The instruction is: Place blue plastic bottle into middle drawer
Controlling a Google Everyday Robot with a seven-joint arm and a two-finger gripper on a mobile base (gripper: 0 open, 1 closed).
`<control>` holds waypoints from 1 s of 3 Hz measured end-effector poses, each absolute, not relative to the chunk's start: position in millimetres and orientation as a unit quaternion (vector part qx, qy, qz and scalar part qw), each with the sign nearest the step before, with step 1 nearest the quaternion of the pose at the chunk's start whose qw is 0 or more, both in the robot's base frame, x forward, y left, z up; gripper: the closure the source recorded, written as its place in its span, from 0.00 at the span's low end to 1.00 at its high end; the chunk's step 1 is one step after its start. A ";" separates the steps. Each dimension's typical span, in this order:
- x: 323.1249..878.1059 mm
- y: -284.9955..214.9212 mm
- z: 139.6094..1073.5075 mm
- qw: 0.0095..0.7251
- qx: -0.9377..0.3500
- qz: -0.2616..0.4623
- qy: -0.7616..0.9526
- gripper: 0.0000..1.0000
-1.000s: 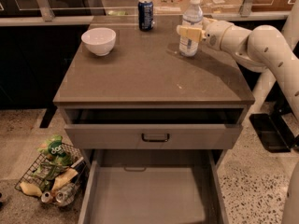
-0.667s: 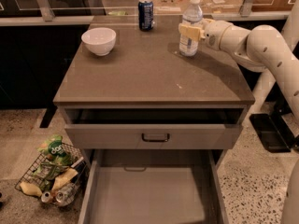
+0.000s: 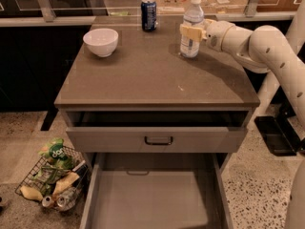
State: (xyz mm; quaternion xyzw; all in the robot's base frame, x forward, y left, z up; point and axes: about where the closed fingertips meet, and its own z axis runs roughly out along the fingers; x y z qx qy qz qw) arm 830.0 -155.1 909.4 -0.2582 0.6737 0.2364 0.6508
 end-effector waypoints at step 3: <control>794.3 -149.1 927.7 0.640 -0.278 0.221 0.681 1.00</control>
Offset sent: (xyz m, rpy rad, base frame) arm -0.0170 0.0081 0.0043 -0.0566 0.0260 0.0134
